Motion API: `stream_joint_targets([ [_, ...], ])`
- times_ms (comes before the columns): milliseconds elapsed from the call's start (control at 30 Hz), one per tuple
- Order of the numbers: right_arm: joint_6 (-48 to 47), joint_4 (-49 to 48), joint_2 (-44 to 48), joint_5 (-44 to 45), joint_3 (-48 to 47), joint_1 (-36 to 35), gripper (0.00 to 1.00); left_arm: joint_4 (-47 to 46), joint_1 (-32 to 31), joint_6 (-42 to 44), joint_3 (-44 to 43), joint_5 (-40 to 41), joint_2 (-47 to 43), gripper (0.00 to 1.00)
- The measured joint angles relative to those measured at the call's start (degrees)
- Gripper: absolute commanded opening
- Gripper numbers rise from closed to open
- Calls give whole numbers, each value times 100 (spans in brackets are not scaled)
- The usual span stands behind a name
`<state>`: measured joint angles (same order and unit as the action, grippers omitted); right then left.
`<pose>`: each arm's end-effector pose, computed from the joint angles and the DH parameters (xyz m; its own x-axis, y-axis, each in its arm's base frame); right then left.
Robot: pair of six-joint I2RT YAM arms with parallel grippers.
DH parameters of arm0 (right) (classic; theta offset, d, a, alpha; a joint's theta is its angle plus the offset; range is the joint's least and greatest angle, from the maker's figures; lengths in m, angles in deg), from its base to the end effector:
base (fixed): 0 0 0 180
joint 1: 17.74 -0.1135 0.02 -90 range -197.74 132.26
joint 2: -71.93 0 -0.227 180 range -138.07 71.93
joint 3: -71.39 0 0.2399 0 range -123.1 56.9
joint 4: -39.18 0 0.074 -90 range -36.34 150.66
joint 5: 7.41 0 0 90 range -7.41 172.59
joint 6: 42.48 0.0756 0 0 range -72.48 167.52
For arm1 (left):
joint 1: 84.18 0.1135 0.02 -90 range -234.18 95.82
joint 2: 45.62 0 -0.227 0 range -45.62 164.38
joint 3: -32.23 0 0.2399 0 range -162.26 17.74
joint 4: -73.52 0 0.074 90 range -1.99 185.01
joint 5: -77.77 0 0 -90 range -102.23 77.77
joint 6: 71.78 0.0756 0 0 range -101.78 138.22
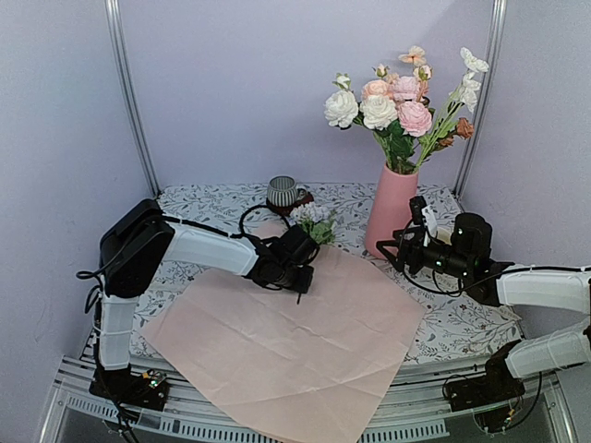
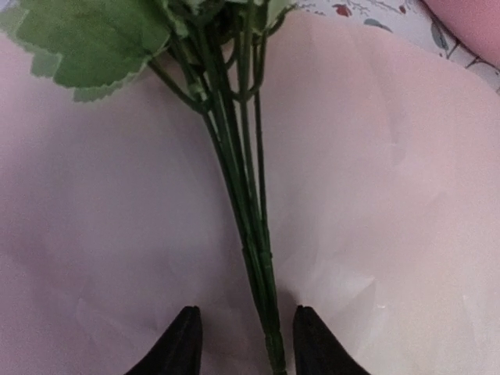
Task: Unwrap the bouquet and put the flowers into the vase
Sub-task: Pick up the fake flower from the flattened wrapping paper.
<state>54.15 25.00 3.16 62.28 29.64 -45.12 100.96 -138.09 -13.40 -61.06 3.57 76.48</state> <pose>0.2479 0.1580 0.1839 -0.2805 -0.0233 -0.9596 -0.7041 0.6844 0.1892 0.2713 -0.3373 0.0682 -0.7780 0.2109 -0.5918 0.3295 0.9390 -0.0985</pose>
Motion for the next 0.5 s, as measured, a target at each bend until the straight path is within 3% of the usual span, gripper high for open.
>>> stream_joint_targets([
  [167, -2, -7, 0, 28, 0, 0, 72, 22, 4, -4, 0, 63, 7, 8],
  [300, -4, -9, 0, 31, 0, 0, 72, 20, 2, 11, 0, 44, 7, 0],
  [500, -4, -9, 0, 33, 0, 0, 72, 24, 2, 15, 9, 63, -15, 0],
])
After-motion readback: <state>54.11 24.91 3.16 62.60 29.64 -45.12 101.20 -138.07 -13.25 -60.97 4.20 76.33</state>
